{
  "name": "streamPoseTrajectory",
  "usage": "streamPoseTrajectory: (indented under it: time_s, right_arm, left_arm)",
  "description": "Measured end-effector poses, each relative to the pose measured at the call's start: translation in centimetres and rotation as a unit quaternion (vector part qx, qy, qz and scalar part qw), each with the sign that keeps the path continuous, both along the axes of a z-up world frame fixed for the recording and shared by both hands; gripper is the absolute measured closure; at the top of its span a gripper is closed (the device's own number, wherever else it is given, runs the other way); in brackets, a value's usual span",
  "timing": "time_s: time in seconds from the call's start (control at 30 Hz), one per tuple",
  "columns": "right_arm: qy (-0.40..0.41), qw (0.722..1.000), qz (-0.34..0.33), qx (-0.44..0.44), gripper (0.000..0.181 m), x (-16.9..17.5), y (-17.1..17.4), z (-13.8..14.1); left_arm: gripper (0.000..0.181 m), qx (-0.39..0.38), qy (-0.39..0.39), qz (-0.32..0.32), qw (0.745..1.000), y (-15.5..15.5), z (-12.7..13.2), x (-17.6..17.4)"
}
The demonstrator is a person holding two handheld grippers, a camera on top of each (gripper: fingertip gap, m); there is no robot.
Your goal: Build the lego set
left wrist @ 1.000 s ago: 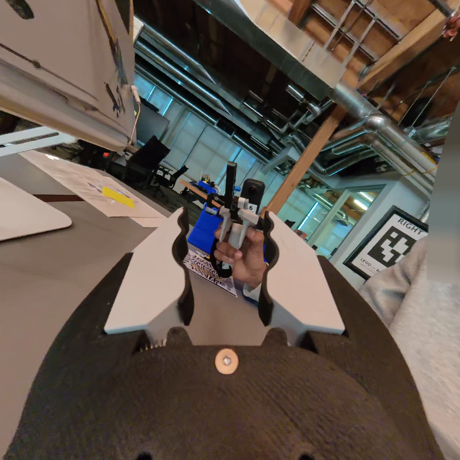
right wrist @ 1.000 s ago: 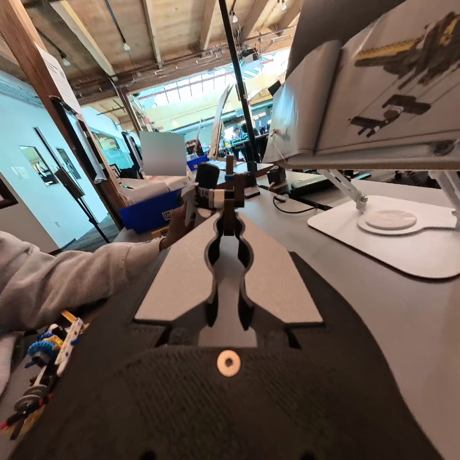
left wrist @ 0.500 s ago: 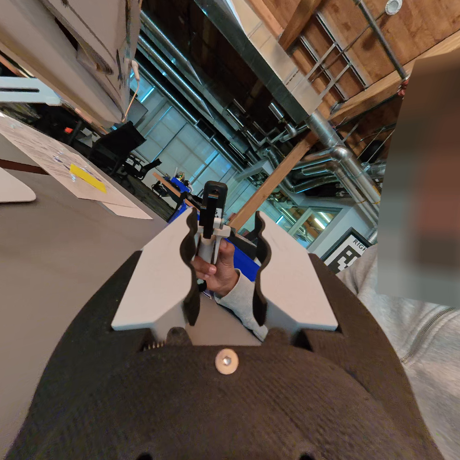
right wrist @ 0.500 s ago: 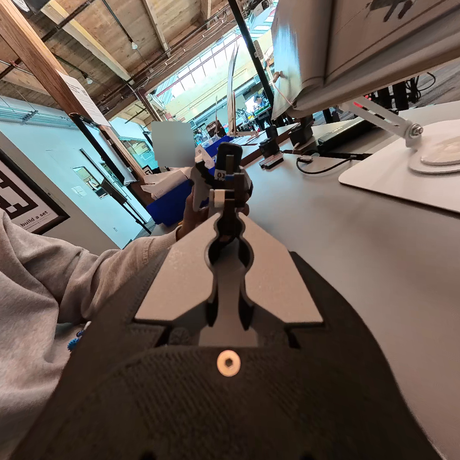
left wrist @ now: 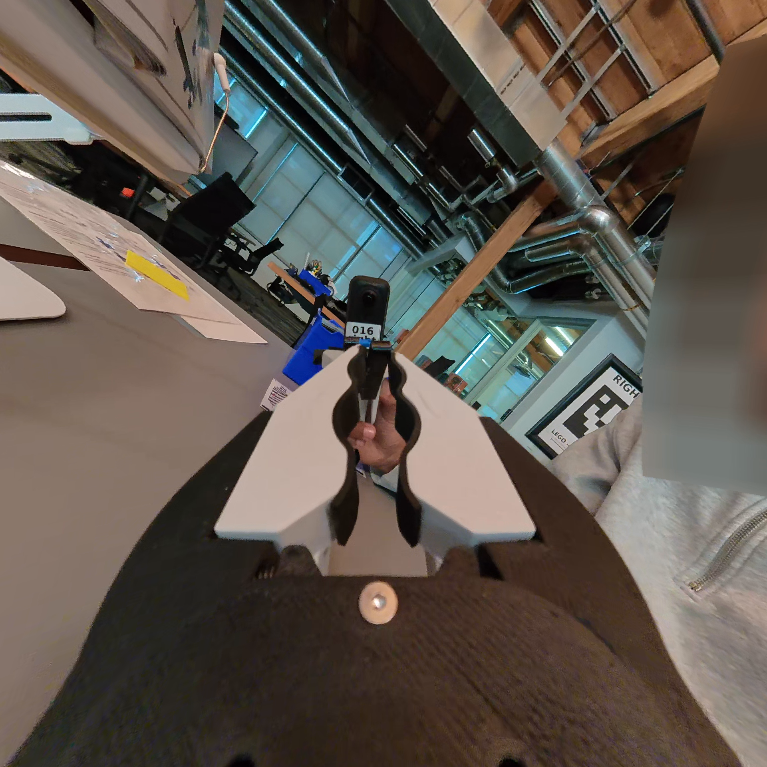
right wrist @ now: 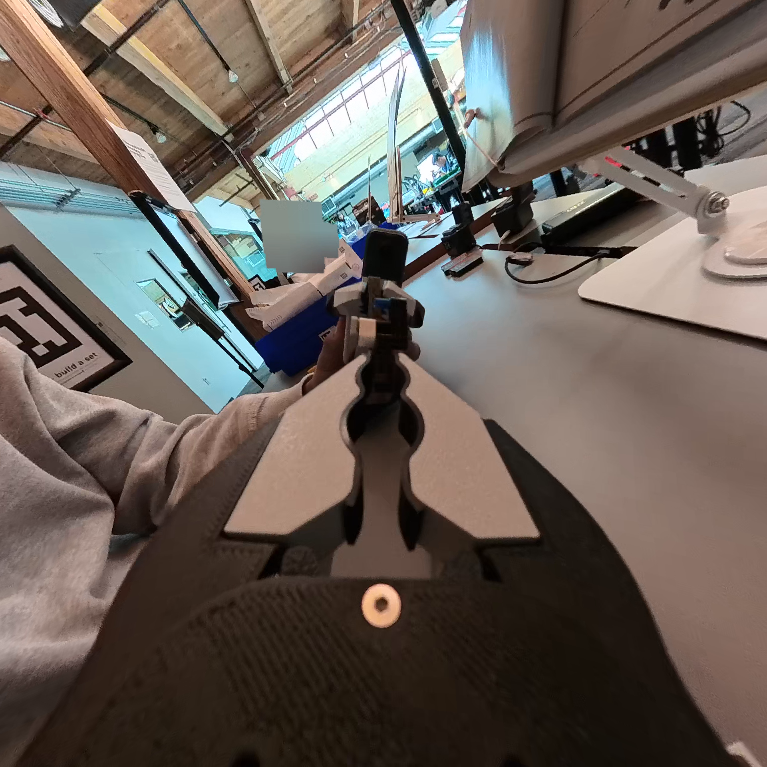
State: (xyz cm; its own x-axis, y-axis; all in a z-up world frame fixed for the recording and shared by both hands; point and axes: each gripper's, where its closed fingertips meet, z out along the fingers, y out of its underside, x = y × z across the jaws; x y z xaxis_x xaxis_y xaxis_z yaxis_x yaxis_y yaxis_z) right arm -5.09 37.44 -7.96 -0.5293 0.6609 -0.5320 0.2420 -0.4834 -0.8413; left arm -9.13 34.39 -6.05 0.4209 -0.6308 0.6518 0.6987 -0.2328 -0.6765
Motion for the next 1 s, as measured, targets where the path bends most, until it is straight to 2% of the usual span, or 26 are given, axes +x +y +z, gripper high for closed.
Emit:
streamPoseTrajectory:
  time_s: [0.6, 1.0]
  right_arm:
    - [0.07, 0.995, -0.039, -0.058, 0.177, 0.9, 2.3, 2.5]
    - [0.076, 0.994, -0.041, -0.066, 0.176, 1.0, 2.6, 2.7]
  left_arm:
    - [0.175, -0.041, 0.047, -0.04, 0.997, 0.6, -1.7, 2.3]
    - [0.176, -0.049, 0.067, -0.043, 0.996, 0.7, -2.0, 2.7]
